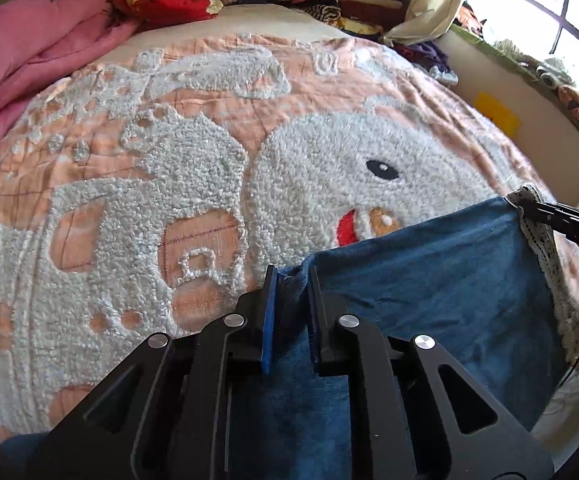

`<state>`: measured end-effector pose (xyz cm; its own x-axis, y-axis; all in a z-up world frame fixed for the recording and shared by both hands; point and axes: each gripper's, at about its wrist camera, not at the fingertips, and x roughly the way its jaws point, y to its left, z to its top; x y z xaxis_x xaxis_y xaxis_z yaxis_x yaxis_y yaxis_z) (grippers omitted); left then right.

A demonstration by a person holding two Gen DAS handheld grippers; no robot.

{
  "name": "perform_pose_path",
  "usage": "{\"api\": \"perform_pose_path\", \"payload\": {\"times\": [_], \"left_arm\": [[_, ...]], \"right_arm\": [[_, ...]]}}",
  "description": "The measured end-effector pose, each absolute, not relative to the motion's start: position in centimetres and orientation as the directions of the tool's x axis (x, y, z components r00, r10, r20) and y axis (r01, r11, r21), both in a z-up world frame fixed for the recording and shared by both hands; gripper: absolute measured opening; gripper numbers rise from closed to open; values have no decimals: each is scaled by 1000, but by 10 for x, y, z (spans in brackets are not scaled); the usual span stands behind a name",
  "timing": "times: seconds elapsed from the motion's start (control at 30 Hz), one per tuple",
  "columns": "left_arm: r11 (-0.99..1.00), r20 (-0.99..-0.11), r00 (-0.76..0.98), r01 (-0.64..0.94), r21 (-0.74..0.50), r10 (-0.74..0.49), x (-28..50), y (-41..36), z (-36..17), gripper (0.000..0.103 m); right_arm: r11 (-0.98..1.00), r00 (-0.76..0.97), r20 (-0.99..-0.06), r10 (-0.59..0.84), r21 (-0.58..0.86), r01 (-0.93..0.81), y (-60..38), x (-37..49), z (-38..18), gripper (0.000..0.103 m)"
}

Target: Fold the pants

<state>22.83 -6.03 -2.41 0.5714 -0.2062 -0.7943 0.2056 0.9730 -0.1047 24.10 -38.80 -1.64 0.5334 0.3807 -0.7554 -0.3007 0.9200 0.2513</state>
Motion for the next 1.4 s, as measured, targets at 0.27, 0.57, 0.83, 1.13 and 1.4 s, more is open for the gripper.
{"api": "perform_pose_path", "payload": {"times": [0.27, 0.57, 0.83, 1.13, 1.4], "left_arm": [[987, -773, 621, 158, -38, -129, 222, -52, -19, 37], [996, -703, 707, 91, -15, -75, 167, -24, 32, 60], [983, -759, 625, 135, -125, -182, 109, -26, 20, 73], [998, -833, 550, 60, -19, -49, 107, -32, -9, 93], [993, -874, 477, -20, -120, -96, 118, 1, -29, 93]], "right_arm": [[958, 582, -764, 279, 185, -217, -399, 230, -12, 52], [960, 631, -729, 265, 139, -243, -408, 155, 17, 55], [933, 604, -750, 270, 49, -356, -366, 92, 13, 55], [893, 532, -786, 314, 55, -446, -317, 79, -6, 55], [931, 507, -850, 139, -63, -360, -343, 74, -27, 50]]}}
